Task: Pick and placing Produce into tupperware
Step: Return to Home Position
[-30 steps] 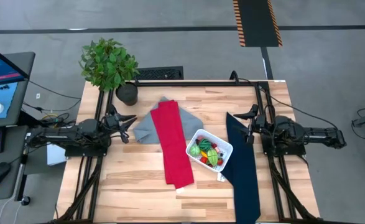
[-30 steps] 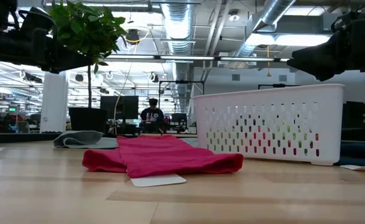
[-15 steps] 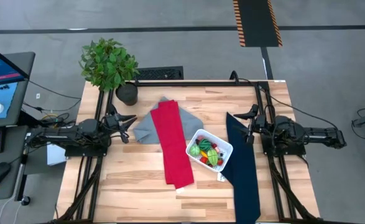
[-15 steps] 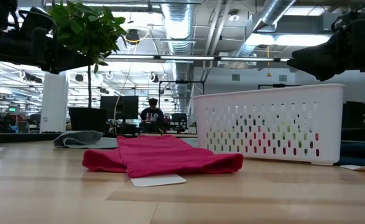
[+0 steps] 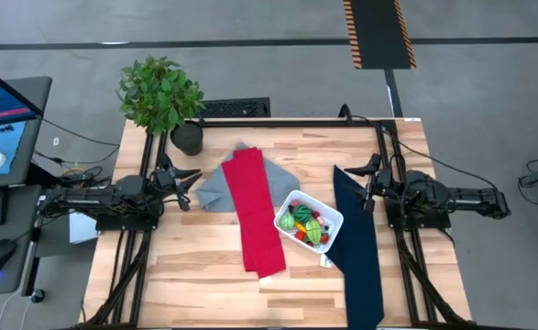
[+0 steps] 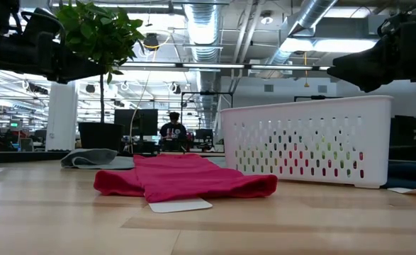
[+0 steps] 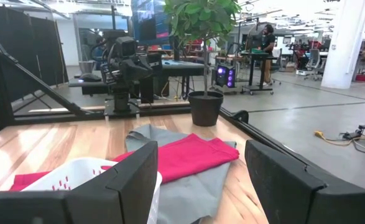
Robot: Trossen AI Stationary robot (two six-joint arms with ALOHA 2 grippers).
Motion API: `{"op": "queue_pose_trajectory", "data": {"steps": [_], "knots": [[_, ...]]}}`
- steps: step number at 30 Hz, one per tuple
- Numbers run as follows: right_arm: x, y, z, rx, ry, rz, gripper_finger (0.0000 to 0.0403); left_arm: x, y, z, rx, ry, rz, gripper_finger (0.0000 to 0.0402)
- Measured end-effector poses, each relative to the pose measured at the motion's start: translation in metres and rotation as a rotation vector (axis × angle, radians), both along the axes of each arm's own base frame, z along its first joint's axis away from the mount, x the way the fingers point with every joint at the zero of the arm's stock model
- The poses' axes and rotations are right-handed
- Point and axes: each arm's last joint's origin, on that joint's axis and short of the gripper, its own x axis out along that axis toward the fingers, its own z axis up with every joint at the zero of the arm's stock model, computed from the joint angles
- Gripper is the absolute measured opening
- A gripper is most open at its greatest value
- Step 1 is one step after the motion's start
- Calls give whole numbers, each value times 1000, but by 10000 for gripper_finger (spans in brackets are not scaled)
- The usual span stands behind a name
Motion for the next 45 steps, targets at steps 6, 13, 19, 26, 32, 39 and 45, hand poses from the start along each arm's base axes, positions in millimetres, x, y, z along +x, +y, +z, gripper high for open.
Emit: {"op": "queue_pose_trajectory", "data": {"steps": [6, 13, 19, 26, 32, 39, 45], "knots": [[0, 0, 0, 0, 0, 0, 265, 0, 0, 0, -8, -4, -1, 50], [0, 0, 0, 0, 0, 0, 265, 0, 0, 0, -14, -7, -1, 50], [0, 0, 0, 0, 0, 0, 265, 0, 0, 0, -1, -1, 0, 50], [0, 0, 0, 0, 0, 0, 265, 0, 0, 0, -3, -2, 0, 50], [0, 0, 0, 0, 0, 0, 265, 0, 0, 0, -12, -6, 0, 50], [0, 0, 0, 0, 0, 0, 265, 0, 0, 0, -11, -6, 0, 50], [0, 0, 0, 0, 0, 0, 265, 0, 0, 0, -3, -2, 0, 50]]}}
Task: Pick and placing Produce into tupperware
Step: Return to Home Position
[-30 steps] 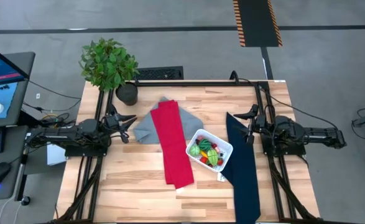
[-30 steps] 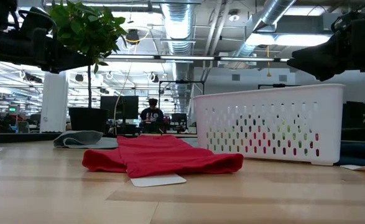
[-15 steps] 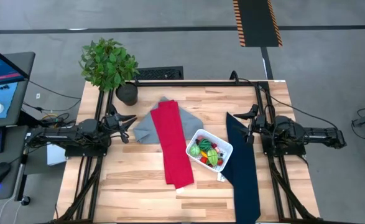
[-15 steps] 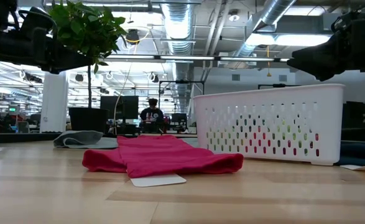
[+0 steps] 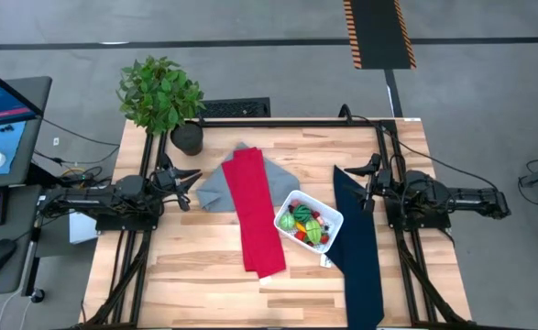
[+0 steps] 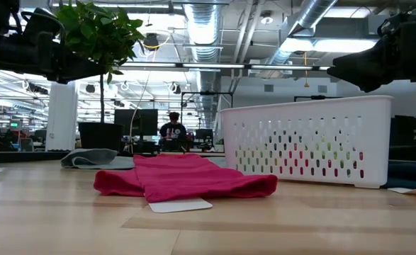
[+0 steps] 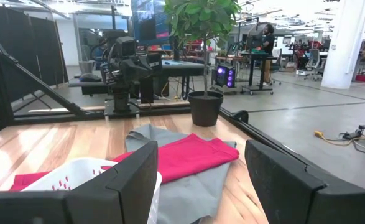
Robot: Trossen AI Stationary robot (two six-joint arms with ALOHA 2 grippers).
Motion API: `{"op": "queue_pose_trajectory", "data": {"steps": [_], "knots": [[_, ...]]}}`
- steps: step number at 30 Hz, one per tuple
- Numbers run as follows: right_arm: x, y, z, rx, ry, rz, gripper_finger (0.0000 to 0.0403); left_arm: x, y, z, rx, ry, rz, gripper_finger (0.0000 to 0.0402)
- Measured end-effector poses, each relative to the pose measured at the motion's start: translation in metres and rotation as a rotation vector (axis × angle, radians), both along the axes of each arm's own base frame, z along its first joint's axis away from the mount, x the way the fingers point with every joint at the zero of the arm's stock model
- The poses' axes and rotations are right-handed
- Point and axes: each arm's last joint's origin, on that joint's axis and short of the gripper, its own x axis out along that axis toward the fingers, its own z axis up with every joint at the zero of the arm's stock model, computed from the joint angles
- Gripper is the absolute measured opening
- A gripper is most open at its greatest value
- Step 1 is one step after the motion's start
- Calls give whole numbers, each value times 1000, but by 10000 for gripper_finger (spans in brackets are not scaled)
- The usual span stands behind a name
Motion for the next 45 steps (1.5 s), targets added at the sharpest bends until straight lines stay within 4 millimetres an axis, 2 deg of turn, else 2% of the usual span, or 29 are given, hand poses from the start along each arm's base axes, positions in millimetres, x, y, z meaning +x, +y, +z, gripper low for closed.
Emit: {"op": "queue_pose_trajectory", "data": {"steps": [45], "knots": [[0, 0, 0, 0, 0, -1, 265, 3, -3, -3, 0, 38, -32, 50]]}}
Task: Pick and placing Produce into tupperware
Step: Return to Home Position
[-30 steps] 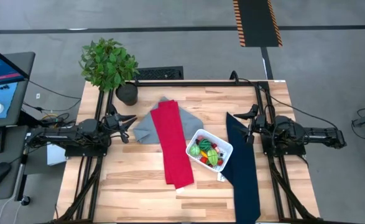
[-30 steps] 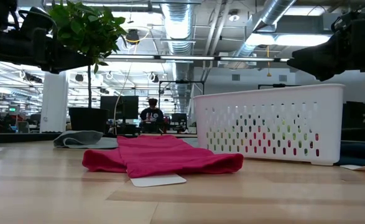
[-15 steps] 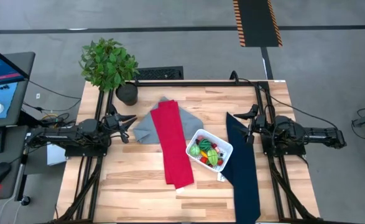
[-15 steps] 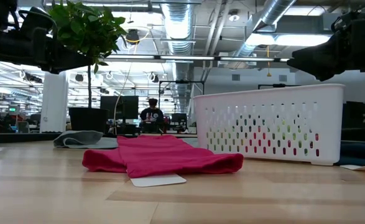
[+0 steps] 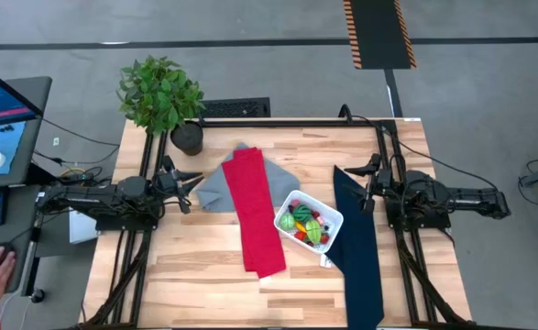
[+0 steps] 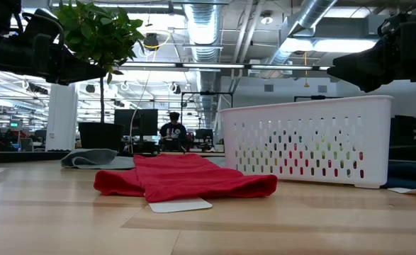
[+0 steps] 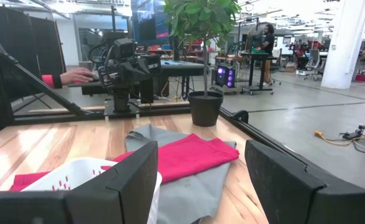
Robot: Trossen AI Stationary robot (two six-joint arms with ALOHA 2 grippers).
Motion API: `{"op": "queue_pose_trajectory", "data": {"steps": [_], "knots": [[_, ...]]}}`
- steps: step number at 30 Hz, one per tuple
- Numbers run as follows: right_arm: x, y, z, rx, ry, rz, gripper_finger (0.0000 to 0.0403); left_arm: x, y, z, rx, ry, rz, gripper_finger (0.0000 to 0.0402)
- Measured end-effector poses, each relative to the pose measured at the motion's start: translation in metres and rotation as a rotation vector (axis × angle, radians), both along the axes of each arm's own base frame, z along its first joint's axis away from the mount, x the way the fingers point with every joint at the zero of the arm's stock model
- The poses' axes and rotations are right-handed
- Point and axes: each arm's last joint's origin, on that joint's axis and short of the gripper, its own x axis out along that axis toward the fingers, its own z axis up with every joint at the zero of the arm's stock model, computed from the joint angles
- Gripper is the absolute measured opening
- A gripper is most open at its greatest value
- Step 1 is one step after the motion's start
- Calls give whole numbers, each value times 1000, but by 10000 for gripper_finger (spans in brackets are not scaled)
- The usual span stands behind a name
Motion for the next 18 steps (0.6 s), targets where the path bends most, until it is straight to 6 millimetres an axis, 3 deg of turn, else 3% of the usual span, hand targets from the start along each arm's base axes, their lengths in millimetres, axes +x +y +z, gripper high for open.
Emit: {"op": "queue_pose_trajectory", "data": {"steps": [18], "knots": [[0, 0, 0, 0, 0, 1, 265, 0, 0, 0, -9, -4, 3, 50]]}}
